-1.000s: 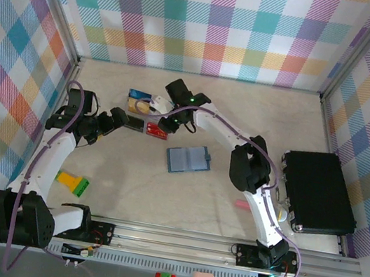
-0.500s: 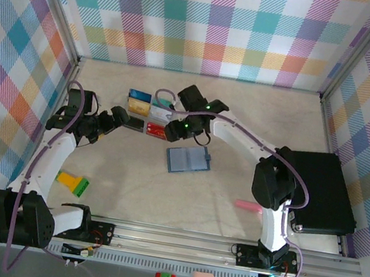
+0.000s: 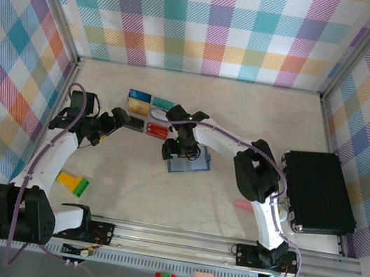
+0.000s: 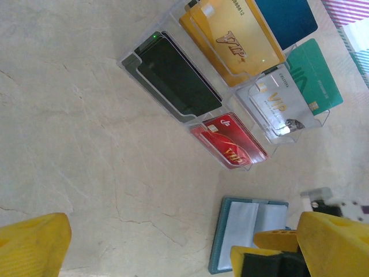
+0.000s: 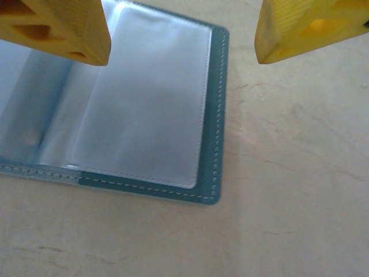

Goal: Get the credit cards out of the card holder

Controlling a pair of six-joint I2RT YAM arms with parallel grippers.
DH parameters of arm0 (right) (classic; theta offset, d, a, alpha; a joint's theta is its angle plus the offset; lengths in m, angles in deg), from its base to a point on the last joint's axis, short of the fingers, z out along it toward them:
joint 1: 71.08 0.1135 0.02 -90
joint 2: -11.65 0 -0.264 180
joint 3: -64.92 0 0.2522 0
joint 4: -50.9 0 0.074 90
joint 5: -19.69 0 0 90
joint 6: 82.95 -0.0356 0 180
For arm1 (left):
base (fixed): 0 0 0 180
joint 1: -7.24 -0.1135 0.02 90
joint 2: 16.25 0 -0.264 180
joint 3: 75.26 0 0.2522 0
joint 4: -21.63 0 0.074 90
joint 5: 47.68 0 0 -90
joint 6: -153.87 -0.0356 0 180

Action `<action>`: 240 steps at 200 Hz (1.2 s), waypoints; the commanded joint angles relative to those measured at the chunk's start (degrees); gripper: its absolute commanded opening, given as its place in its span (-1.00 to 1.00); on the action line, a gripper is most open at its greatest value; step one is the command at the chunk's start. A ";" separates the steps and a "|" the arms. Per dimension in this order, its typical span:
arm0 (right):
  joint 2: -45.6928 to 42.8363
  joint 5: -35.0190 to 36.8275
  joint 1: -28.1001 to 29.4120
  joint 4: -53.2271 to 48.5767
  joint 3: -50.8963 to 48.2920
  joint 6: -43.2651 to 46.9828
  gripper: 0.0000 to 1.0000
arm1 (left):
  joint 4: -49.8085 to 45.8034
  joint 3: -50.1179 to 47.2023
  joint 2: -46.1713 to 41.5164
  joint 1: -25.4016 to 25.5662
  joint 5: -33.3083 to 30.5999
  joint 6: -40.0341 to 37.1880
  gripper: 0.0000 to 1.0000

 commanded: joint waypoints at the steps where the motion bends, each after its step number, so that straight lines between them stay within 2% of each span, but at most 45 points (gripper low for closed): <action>1: 1.54 2.21 0.15 -2.99 2.16 -2.23 0.34 | 0.74 -0.82 0.05 -0.96 0.68 0.47 1.00; 84: 4.80 7.50 0.15 -4.60 0.73 -3.25 0.33 | 0.68 -0.95 0.31 -0.90 0.36 0.08 1.00; 177: 1.24 2.18 -1.15 2.32 -4.88 -4.92 -0.29 | 0.57 -0.98 0.05 -0.97 0.40 0.03 1.00; 240: -3.30 6.48 -2.40 6.38 -5.67 -8.11 -0.34 | 0.81 -0.50 0.04 -0.96 0.76 0.37 1.00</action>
